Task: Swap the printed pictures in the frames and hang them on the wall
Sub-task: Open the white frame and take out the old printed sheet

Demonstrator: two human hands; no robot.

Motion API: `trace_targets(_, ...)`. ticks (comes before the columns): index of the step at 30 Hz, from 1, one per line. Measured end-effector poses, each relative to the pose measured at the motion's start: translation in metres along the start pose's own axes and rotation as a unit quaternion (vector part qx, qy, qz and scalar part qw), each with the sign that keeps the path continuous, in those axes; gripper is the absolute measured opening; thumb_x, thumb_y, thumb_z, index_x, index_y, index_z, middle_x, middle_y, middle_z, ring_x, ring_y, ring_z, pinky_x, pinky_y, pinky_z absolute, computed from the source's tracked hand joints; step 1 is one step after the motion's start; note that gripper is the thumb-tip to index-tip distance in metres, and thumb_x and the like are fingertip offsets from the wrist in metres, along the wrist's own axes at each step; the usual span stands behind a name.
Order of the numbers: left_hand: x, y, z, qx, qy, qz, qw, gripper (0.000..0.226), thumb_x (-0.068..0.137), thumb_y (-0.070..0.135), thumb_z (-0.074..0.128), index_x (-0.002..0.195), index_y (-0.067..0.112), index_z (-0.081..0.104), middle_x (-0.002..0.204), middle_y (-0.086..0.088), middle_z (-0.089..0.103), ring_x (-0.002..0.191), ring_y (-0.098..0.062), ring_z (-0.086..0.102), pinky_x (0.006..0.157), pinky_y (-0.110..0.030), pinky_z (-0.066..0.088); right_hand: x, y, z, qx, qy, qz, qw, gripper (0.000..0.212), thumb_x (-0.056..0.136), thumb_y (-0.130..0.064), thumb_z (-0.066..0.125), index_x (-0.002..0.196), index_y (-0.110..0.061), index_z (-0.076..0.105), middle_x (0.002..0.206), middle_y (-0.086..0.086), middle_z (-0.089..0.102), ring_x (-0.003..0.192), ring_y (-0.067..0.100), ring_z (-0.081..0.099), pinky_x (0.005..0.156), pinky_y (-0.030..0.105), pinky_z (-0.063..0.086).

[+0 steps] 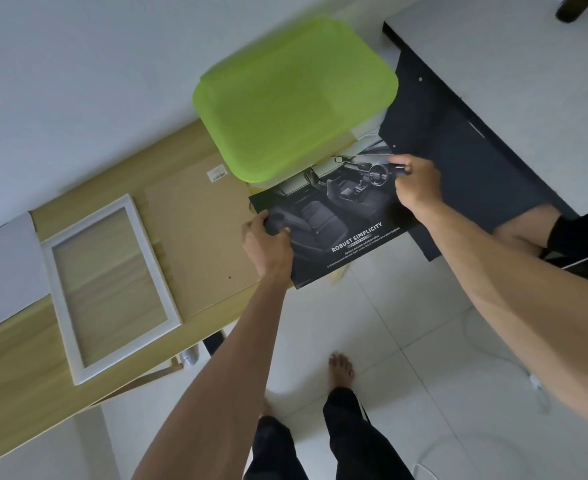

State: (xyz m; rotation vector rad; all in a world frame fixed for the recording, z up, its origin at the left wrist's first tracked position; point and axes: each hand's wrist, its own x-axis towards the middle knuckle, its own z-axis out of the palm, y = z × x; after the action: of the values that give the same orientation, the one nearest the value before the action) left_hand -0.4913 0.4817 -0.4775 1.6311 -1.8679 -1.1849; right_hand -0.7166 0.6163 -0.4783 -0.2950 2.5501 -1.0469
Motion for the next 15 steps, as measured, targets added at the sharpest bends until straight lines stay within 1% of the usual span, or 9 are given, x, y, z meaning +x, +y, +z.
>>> trace_targets(2,0.000,0.003,0.002,0.026,0.005,0.005,1.000,0.055,0.083,0.006,0.075,0.135,0.010,0.059,0.133,-0.007,0.053,0.114,-0.020,0.054,0.091,-0.017,0.038,0.004,0.000,-0.001,0.000,0.000,-0.006,1.000,0.056,0.088,0.006,0.042,0.121,-0.028,0.071,0.115,0.008,0.071,0.109,0.024,0.063,0.081,0.019,0.044)
trace_targets(6,0.000,0.007,0.005,0.064,0.002,0.015,0.998,0.058,0.086,0.007,0.073,0.141,0.009,0.054,0.134,-0.007,0.050,0.111,-0.017,0.052,0.094,-0.017,0.036,0.011,0.000,0.000,0.013,-0.006,-0.007,1.000,0.054,0.088,0.006,0.046,0.126,-0.025,0.070,0.117,0.007,0.070,0.113,0.022,0.062,0.087,0.016,0.043)
trace_targets(8,0.000,0.007,0.007,0.085,0.003,0.024,0.996,0.060,0.086,0.008,0.072,0.142,0.008,0.052,0.134,-0.007,0.048,0.115,-0.021,0.053,0.097,-0.022,0.039,0.012,0.003,0.002,0.016,-0.014,-0.004,1.000,0.056,0.085,0.007,0.051,0.127,-0.025,0.069,0.108,0.003,0.069,0.111,0.020,0.063,0.088,0.018,0.044)
trace_targets(11,-0.001,0.005,0.008,0.129,0.005,0.032,0.991,0.057,0.087,0.011,0.071,0.141,0.009,0.053,0.135,-0.007,0.046,0.121,-0.024,0.048,0.101,-0.029,0.043,0.011,0.006,0.002,0.017,-0.022,0.000,1.000,0.056,0.083,0.004,0.056,0.127,-0.028,0.069,0.098,-0.004,0.064,0.105,0.017,0.063,0.089,0.020,0.046)
trace_targets(13,0.001,0.004,0.008,0.150,0.003,0.034,0.988,0.052,0.087,0.014,0.071,0.137,0.010,0.057,0.135,-0.007,0.046,0.122,-0.027,0.046,0.103,-0.035,0.044,0.009,0.004,0.002,0.020,-0.024,-0.007,0.999,0.054,0.082,0.001,0.061,0.127,-0.027,0.069,0.100,-0.003,0.068,0.102,0.015,0.064,0.092,0.020,0.047)
trace_targets(15,0.003,0.004,0.007,0.163,0.000,0.033,0.986,0.048,0.085,0.016,0.071,0.132,0.011,0.060,0.134,-0.007,0.046,0.120,-0.029,0.046,0.103,-0.040,0.046,0.010,0.002,0.003,0.017,-0.026,-0.013,0.999,0.050,0.081,-0.003,0.064,0.126,-0.026,0.070,0.107,-0.002,0.073,0.103,0.015,0.066,0.098,0.025,0.050)
